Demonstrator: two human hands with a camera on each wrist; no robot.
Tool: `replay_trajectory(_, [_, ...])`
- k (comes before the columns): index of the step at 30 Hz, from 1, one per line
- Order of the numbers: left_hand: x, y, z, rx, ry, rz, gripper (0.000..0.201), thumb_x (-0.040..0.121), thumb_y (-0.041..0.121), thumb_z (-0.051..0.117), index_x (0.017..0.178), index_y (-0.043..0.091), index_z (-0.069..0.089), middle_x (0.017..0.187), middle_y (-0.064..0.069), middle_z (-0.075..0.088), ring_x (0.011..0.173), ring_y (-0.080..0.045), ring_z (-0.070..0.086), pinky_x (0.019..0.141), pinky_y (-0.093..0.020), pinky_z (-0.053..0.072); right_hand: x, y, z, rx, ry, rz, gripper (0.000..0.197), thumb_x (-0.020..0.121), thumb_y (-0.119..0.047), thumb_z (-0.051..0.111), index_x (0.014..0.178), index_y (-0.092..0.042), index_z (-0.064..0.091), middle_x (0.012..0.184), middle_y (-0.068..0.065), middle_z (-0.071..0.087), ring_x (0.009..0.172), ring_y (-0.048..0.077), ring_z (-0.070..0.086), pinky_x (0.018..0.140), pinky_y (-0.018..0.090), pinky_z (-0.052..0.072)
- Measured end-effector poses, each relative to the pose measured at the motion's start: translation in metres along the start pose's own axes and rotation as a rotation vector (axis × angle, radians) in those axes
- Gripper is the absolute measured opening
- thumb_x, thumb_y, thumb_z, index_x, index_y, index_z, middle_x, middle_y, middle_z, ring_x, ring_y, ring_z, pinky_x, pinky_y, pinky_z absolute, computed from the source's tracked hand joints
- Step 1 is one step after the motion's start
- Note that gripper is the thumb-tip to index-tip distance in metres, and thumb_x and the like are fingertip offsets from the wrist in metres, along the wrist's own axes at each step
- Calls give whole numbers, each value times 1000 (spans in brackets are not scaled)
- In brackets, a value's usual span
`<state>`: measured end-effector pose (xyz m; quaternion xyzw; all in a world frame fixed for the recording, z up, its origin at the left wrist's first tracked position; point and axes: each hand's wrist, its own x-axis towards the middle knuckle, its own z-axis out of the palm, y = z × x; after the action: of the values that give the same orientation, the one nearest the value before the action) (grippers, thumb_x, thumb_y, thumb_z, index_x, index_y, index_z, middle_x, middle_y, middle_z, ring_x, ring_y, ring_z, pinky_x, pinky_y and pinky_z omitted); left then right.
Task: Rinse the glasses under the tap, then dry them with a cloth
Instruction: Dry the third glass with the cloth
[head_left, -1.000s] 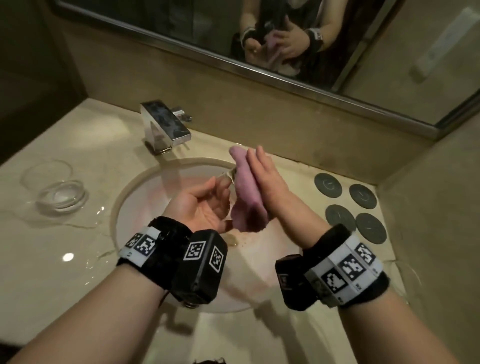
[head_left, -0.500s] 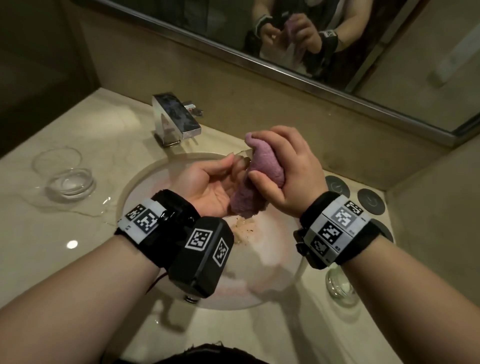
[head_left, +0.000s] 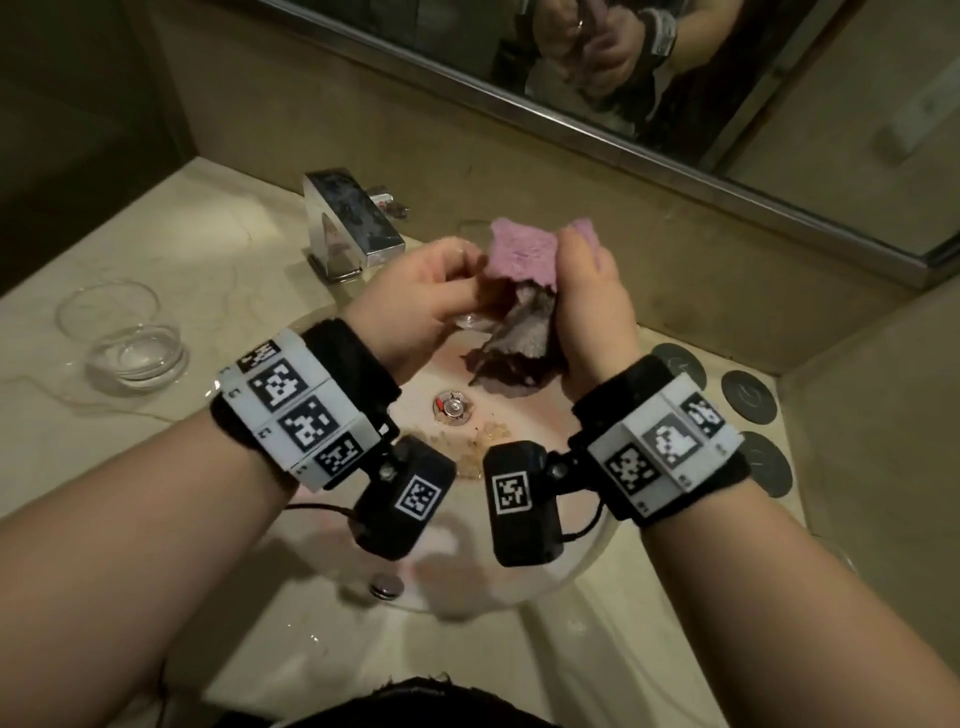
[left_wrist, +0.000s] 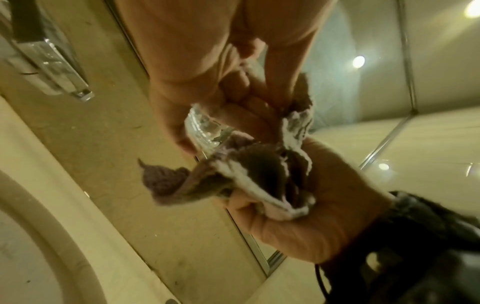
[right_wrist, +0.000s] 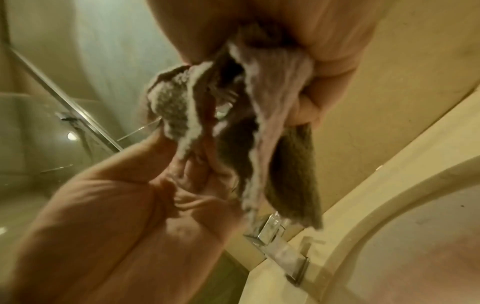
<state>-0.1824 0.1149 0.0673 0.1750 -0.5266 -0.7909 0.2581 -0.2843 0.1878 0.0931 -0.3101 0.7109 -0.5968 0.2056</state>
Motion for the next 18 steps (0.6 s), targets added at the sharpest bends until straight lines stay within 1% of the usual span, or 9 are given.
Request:
replay_trajectory(2, [1,4,0,41,-39,31,17,71,1,64,82,4,51,80,-7,59,63,-6,61,61,-16,50,0,-4,-3,11,14,-13,53,89,-31,41,105,19,44,97,32,55,87,36,55,84,46,46])
replay_trajectory(4, [3,8,-3,16,-73,-3,19,73,2,63,90,-1,53,82,-8,59,63,-6,62,58,-15,51,2,-3,-5,-73,49,-80,49,93,-32,41,110,14,49,105,32,52,84,32,53,84,47,48])
replay_trajectory(6, [7,11,-13,-63,-138,-150,37,78,16,59,109,-3,53,94,-11,59,82,-15,62,79,-28,56,4,-1,-9,-212,63,-228,43,88,-39,41,111,-5,53,107,16,55,90,15,56,84,32,50])
replay_trajectory(7, [9,12,-20,-117,-164,-234,40,81,27,57,111,2,55,99,-10,61,93,-20,60,92,-38,51,3,1,-12,-289,52,-344,36,87,-38,42,109,-12,53,109,9,55,93,7,54,83,22,46])
replay_trajectory(9, [11,16,-27,-275,-166,-351,37,85,42,50,100,11,64,95,-4,66,95,-20,61,100,-45,42,0,7,-19,-438,-9,-575,27,86,-37,45,108,-21,50,111,9,55,98,11,55,81,20,43])
replay_trajectory(11, [12,19,-24,-365,-144,-411,39,88,44,44,83,16,70,73,2,68,75,-12,65,85,-34,52,-1,14,-24,-564,-91,-785,30,83,-37,49,109,-23,45,110,15,55,100,26,57,79,27,44])
replay_trajectory(13, [13,18,-17,-335,-132,-366,38,91,41,42,78,19,69,59,7,63,60,-6,63,68,-25,54,1,19,-27,-608,-118,-931,33,83,-35,51,111,-20,45,108,21,55,98,33,56,78,31,46])
replay_trajectory(16, [9,22,-7,-242,-134,-260,35,84,38,48,68,17,71,64,8,65,65,-4,61,72,-22,50,-2,22,-24,-501,-20,-917,30,84,-33,51,110,-19,46,107,21,52,101,31,54,83,41,49])
replay_trajectory(18, [7,24,-1,-173,-106,-155,30,82,35,50,74,10,65,71,0,64,68,-10,60,70,-23,50,-10,18,-16,-336,21,-776,24,86,-33,47,107,-23,45,111,19,51,104,29,54,87,44,48])
